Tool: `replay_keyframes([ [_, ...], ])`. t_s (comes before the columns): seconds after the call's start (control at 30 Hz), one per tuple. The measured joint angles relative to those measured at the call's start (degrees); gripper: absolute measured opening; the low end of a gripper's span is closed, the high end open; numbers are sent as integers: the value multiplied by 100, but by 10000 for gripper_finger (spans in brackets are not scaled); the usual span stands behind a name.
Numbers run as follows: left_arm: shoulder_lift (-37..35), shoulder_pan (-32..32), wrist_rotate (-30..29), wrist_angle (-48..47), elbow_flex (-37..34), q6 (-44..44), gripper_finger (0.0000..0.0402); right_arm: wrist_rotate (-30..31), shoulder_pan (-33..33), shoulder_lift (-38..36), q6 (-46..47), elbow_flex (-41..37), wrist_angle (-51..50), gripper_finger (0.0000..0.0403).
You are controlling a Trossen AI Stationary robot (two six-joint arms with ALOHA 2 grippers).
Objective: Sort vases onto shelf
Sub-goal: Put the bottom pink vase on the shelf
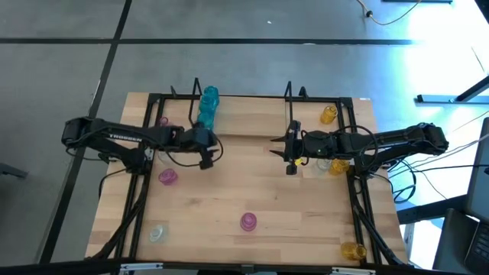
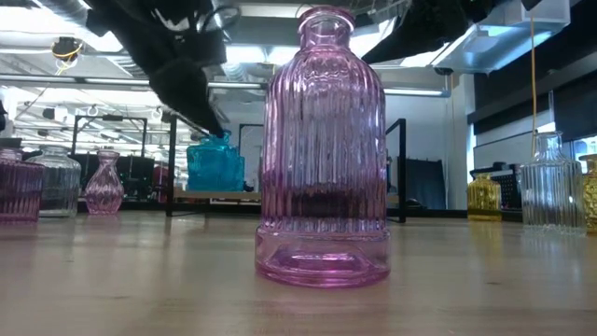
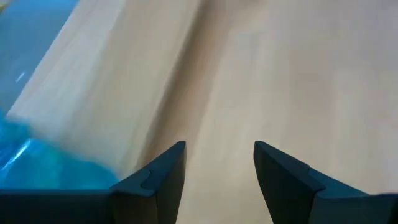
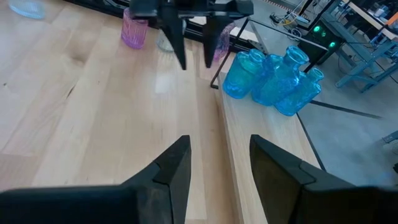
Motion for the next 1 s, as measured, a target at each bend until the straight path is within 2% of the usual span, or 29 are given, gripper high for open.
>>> replay_keyframes([
  [0.17,52,-259,750,705,0,242,183,-105,0,95,91,0,-1,147],
  [0.37,474,-610,1392,1668,-2,364,183,-873,131,538,642,0,5,147],
  [0.47,761,-829,1526,1934,0,368,182,-936,403,847,857,0,76,147],
  [0.73,1220,-1671,941,2140,-2,-132,182,-944,1417,1599,1401,-1,933,147],
  [1.0,1489,-2777,-190,2162,-2,-806,182,-951,2261,2452,1915,0,2401,147],
])
